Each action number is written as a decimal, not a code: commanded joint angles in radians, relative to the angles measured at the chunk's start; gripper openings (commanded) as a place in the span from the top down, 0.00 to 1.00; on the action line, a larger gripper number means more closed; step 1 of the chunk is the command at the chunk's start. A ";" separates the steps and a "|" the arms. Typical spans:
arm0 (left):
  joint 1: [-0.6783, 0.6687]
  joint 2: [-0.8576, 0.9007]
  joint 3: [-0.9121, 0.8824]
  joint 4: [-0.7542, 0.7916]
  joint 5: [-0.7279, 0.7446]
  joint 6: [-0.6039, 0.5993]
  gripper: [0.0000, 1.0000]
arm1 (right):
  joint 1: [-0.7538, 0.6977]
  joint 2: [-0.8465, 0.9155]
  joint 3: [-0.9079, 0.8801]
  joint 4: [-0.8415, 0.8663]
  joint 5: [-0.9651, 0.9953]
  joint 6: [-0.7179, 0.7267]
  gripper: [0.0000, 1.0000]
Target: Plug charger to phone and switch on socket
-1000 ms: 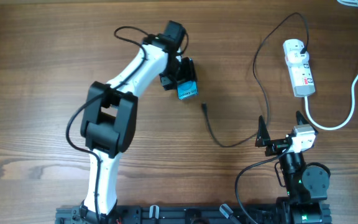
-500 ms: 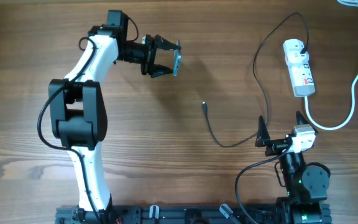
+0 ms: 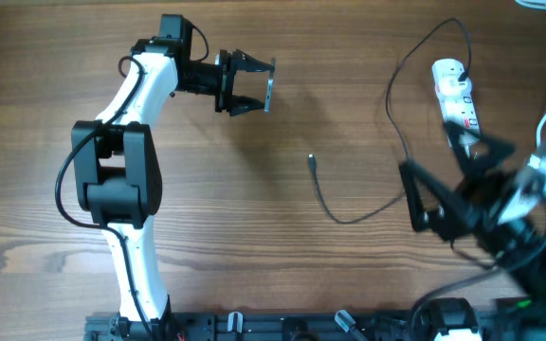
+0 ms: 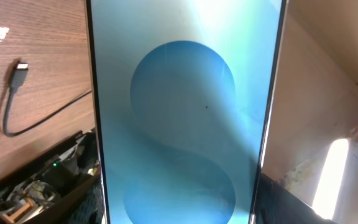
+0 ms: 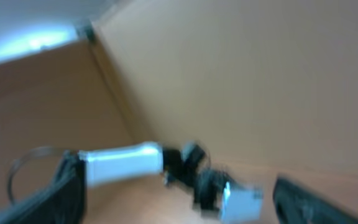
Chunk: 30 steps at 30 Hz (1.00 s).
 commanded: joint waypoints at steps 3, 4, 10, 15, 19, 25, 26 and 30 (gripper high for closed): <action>-0.003 -0.045 0.000 0.001 -0.051 -0.053 0.34 | 0.113 0.584 0.681 -0.744 0.179 -0.278 0.00; -0.003 -0.045 0.000 0.001 -0.064 -0.056 0.34 | 0.238 0.700 0.750 -0.829 0.428 -0.223 0.00; -0.035 -0.045 0.000 0.024 -0.086 -0.077 0.36 | 0.543 1.042 0.756 -0.665 0.581 -0.056 0.00; -0.064 -0.045 0.000 0.024 -0.143 -0.078 0.35 | 0.548 1.199 0.756 -0.676 0.755 0.137 0.12; -0.069 -0.045 0.000 0.033 -0.187 -0.106 0.35 | 0.581 1.265 0.756 -0.684 0.843 0.204 0.21; -0.069 -0.045 0.000 0.050 -0.164 -0.153 0.35 | 0.618 1.331 0.754 -0.643 0.925 0.336 0.25; -0.069 -0.045 0.000 0.050 -0.145 -0.153 0.35 | 0.615 1.341 0.754 -0.638 0.926 0.354 0.29; -0.069 -0.045 0.000 0.050 -0.111 -0.148 0.35 | 0.608 1.351 0.754 -0.588 0.902 0.321 0.47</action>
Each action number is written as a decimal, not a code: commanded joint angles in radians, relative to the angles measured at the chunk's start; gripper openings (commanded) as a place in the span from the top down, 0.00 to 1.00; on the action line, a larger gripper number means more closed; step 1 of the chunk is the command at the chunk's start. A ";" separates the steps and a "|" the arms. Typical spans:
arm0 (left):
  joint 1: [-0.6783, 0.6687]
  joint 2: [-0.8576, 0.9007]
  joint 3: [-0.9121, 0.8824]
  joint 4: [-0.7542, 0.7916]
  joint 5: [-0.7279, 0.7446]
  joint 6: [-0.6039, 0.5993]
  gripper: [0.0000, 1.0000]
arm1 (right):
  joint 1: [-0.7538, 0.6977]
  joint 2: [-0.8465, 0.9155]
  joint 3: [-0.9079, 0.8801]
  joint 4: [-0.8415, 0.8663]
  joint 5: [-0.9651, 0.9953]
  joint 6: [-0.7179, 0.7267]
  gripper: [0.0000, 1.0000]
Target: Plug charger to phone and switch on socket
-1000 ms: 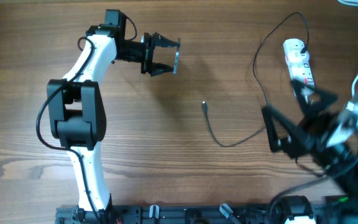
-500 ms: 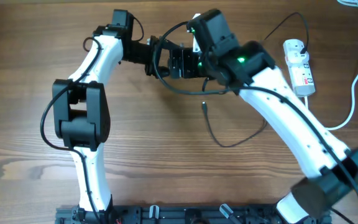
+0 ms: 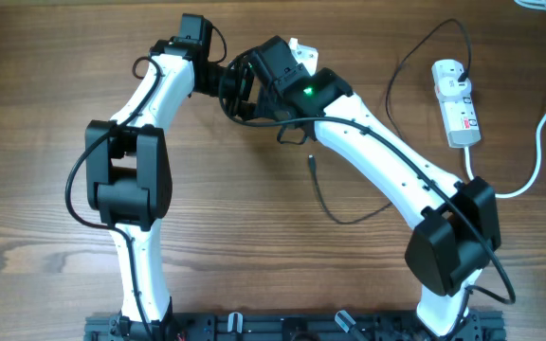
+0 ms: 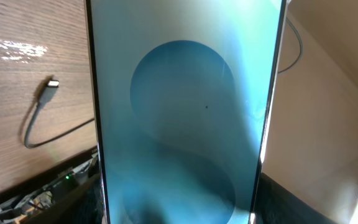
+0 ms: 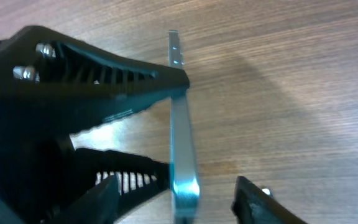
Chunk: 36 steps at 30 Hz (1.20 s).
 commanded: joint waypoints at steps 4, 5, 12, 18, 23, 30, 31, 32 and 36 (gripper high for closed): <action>0.002 -0.043 0.000 0.003 0.093 -0.005 0.35 | -0.005 0.024 0.015 0.023 0.022 -0.012 0.50; 0.002 -0.043 0.000 0.003 0.093 -0.005 0.35 | -0.005 0.026 0.015 0.026 0.033 -0.013 0.50; 0.002 -0.043 0.000 0.003 0.093 -0.002 0.34 | -0.016 0.026 0.015 0.055 0.044 -0.030 0.68; 0.002 -0.043 0.000 0.003 0.093 -0.002 0.34 | -0.021 0.026 0.015 0.071 0.044 -0.030 0.72; 0.002 -0.043 0.000 0.003 0.093 -0.002 0.34 | -0.021 0.026 0.015 0.071 0.043 -0.030 0.80; 0.002 -0.043 0.000 0.003 0.098 -0.003 0.34 | -0.020 0.026 0.015 0.071 0.030 -0.029 0.96; 0.002 -0.043 0.000 0.003 0.098 -0.003 0.34 | -0.020 0.026 0.015 0.071 0.022 -0.029 0.96; 0.002 -0.043 0.000 0.003 0.097 -0.003 0.34 | -0.020 0.026 0.015 0.071 0.004 -0.026 0.96; 0.003 -0.043 0.000 0.012 0.096 -0.006 0.28 | -0.021 0.025 0.015 0.072 0.010 0.084 0.96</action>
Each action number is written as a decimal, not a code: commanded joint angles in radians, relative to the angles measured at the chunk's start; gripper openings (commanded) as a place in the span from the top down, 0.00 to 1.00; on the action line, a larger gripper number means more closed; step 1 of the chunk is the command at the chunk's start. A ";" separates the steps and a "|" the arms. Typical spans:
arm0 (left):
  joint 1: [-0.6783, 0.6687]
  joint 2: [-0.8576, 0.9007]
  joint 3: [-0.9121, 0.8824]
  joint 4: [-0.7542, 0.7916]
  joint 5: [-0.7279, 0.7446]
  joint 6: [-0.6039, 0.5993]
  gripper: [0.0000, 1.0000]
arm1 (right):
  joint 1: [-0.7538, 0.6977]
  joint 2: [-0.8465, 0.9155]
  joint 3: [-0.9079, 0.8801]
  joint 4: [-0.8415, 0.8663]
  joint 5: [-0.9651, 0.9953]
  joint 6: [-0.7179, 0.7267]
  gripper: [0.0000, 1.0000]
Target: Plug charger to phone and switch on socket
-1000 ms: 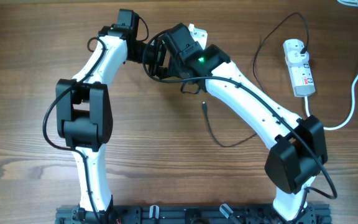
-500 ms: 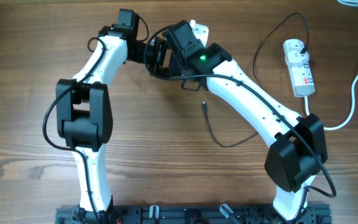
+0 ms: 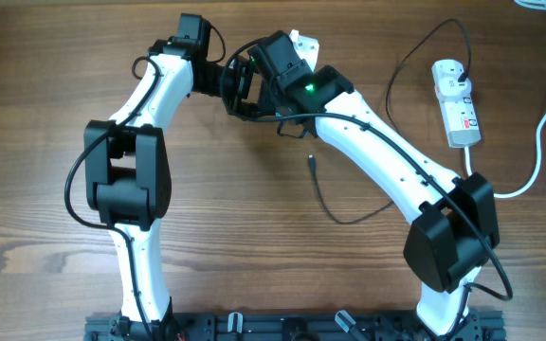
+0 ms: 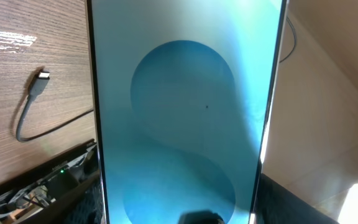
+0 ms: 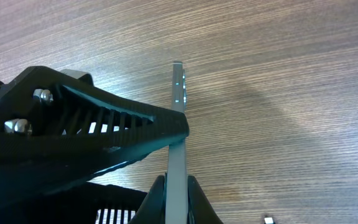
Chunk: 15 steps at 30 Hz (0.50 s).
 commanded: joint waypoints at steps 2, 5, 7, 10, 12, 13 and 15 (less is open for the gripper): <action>0.000 -0.043 0.000 0.035 0.035 -0.003 0.24 | -0.006 0.005 0.016 0.006 0.001 0.236 0.96; 0.008 -0.043 0.000 0.078 -0.029 -0.072 0.20 | -0.018 -0.026 0.016 0.008 0.036 0.385 0.96; 0.024 -0.043 0.000 0.113 -0.059 -0.142 0.20 | -0.034 -0.057 0.016 0.006 0.073 0.452 0.96; 0.047 -0.043 0.000 0.134 -0.034 -0.238 0.22 | -0.057 -0.112 0.016 0.000 0.072 0.681 0.96; 0.045 -0.043 0.000 0.134 0.018 -0.287 0.29 | -0.059 -0.121 0.016 0.000 0.033 0.850 0.96; 0.043 -0.043 0.000 0.134 0.046 -0.304 0.35 | -0.059 -0.120 0.016 -0.001 -0.002 0.930 0.96; 0.038 -0.043 0.000 0.134 0.087 -0.338 0.39 | -0.059 -0.120 0.016 0.001 -0.058 1.033 0.96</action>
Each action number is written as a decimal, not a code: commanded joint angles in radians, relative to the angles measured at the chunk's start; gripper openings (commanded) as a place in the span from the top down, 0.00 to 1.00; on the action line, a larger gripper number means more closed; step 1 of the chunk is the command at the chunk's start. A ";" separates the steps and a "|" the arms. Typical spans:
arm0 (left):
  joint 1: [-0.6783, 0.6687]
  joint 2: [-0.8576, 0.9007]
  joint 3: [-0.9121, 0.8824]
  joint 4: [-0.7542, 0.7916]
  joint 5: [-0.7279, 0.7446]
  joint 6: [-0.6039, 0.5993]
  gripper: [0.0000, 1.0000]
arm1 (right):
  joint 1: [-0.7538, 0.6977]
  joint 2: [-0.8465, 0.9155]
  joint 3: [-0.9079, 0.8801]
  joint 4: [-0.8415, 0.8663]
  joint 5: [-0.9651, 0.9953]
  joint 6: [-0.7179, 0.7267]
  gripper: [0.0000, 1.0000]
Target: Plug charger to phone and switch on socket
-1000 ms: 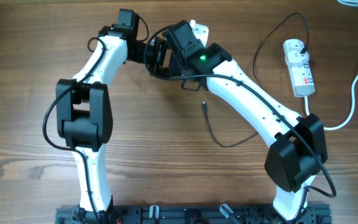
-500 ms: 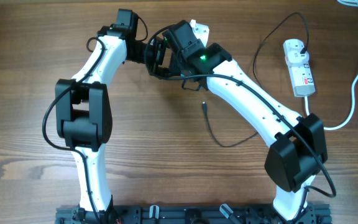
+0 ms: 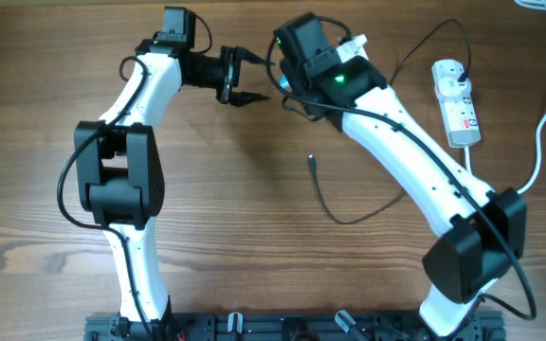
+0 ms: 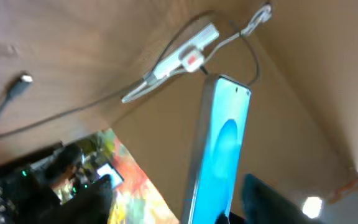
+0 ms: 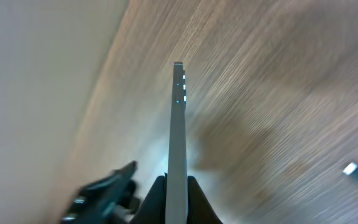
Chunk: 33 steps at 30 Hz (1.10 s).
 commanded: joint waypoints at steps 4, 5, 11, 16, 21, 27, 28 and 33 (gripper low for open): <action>-0.013 -0.042 0.000 0.001 0.135 -0.110 0.42 | 0.005 -0.029 0.016 0.017 -0.178 0.306 0.96; -0.013 -0.042 0.000 0.002 0.151 -0.110 0.43 | 0.005 -0.029 0.016 0.020 -0.193 0.311 0.96; -0.013 -0.042 0.000 0.001 0.191 -0.110 0.59 | 0.005 -0.029 0.016 0.023 -0.226 0.352 0.96; -0.013 -0.042 0.000 0.001 0.212 -0.110 0.66 | 0.005 -0.029 0.016 0.021 -0.256 0.453 0.96; -0.013 -0.042 0.000 0.001 0.212 -0.109 0.75 | 0.005 -0.029 0.016 0.021 -0.256 0.457 0.96; -0.011 -0.042 0.000 0.001 0.212 -0.110 0.84 | 0.005 -0.029 0.016 0.032 -0.294 0.455 0.94; -0.010 -0.042 0.000 0.002 0.212 -0.110 0.86 | 0.005 -0.029 0.016 0.039 -0.301 0.455 0.94; -0.009 -0.042 0.000 0.002 0.211 -0.109 0.96 | 0.005 -0.029 0.016 0.043 -0.319 0.401 0.80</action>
